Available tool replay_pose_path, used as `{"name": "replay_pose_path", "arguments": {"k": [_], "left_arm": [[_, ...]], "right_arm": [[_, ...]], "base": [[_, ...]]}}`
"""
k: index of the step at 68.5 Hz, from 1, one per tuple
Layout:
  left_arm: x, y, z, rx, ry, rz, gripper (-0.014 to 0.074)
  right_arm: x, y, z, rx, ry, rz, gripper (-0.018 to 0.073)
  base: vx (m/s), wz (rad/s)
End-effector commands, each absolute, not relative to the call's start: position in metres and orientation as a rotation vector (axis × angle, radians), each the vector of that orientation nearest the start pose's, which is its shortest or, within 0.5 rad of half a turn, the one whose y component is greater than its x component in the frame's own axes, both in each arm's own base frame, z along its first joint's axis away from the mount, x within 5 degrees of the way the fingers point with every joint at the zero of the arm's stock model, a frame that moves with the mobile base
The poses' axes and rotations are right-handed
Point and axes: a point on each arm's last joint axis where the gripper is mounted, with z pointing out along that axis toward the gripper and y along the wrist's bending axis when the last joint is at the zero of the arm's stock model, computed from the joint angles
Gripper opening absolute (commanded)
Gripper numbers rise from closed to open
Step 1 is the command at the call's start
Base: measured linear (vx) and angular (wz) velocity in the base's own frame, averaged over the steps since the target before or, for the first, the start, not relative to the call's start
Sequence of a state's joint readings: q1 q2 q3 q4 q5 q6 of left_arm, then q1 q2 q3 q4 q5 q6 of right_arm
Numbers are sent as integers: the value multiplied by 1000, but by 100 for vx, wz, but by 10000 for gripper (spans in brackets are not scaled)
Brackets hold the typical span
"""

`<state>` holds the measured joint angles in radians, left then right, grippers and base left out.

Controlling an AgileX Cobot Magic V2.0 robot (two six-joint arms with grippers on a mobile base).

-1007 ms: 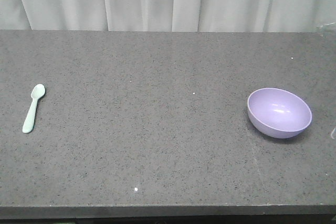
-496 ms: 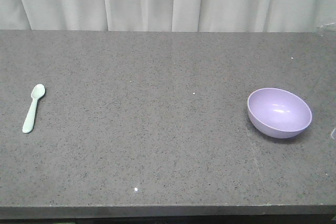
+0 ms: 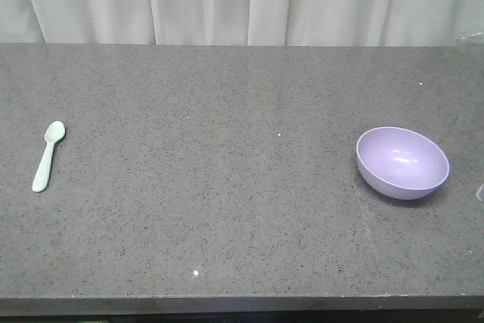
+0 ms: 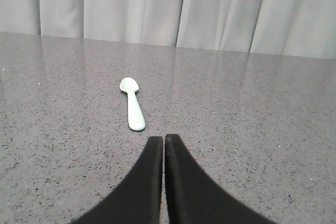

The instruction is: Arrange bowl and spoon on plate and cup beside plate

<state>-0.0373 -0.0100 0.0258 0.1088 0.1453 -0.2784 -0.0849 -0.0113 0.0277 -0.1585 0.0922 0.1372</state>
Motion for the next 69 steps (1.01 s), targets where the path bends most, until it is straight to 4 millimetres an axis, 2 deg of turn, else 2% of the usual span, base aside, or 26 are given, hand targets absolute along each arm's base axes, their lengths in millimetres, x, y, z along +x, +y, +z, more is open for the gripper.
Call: {"name": "replay_pose_path", "arguments": {"k": [1,62,69], "left_arm": [[56,-1,202,-119,1552,-164,-6],[56,-1,202,-119,1552,-164,-6],[56,-1,202,-119,1552,-164,-6]], "right_arm": [[56,-5,202,38,1518,-99,-3],[56,-5,202,38,1518,-99,-3],[56,-5,205,66,1483,-60,-3]], "base": [[0,0],[0,0],[0,0]]}}
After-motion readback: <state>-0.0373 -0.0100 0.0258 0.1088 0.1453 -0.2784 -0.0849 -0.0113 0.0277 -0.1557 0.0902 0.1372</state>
